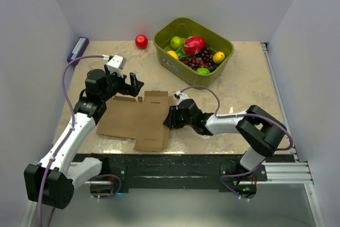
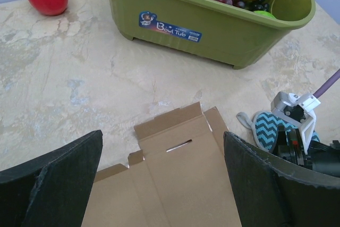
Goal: Fold the paper box
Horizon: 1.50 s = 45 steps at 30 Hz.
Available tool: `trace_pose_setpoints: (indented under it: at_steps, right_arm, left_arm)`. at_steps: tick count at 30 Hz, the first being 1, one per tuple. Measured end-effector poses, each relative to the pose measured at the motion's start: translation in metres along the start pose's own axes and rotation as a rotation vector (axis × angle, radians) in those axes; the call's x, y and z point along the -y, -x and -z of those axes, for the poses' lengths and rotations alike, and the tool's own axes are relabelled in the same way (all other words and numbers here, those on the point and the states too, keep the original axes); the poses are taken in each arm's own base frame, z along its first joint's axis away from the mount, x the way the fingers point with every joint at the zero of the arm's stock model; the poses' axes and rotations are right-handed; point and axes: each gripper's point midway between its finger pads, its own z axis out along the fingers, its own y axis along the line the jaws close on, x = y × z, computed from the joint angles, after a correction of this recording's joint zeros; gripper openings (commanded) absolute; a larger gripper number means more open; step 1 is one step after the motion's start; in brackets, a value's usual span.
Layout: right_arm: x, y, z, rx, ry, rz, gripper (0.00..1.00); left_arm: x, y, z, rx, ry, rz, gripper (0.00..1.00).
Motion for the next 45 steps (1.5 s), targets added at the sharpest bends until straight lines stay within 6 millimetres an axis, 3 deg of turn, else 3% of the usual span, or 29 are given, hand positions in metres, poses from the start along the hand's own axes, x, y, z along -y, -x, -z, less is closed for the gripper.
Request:
trace_pose_setpoints:
  at_steps: [1,6,12,18,24,30,34,45]
  right_arm:
    - [0.000,-0.001,-0.001,-0.003,0.002,-0.002,0.18]
    - [-0.006,0.006,-0.003,0.009,0.014,0.002,0.01]
    - [-0.026,0.034,0.007,0.051,0.034,0.100,0.00]
    - [-0.065,0.089,0.038,0.122,0.062,0.298,0.00]
    - [-0.089,0.134,0.084,0.163,0.068,0.484,0.00]
    - [-0.105,0.156,0.122,0.148,0.066,0.600,0.00]
    - [-0.110,0.162,0.143,0.127,0.057,0.649,0.00]
    - [-0.106,0.157,0.178,0.043,0.019,0.709,0.00]
  left_arm:
    - [0.000,0.000,0.000,0.000,-0.002,0.000,1.00]
    - [0.004,0.000,0.000,-0.002,-0.022,-0.001,1.00]
    - [0.007,0.000,0.001,0.000,-0.037,-0.004,1.00]
    - [0.015,0.007,0.007,0.021,-0.077,-0.037,1.00]
    - [0.027,0.049,0.029,0.133,-0.139,-0.128,1.00]
    - [0.041,0.106,0.053,0.232,-0.189,-0.241,1.00]
    - [0.054,0.126,0.065,0.265,-0.235,-0.321,1.00]
    - [0.053,0.083,0.044,0.129,-0.319,-0.323,1.00]
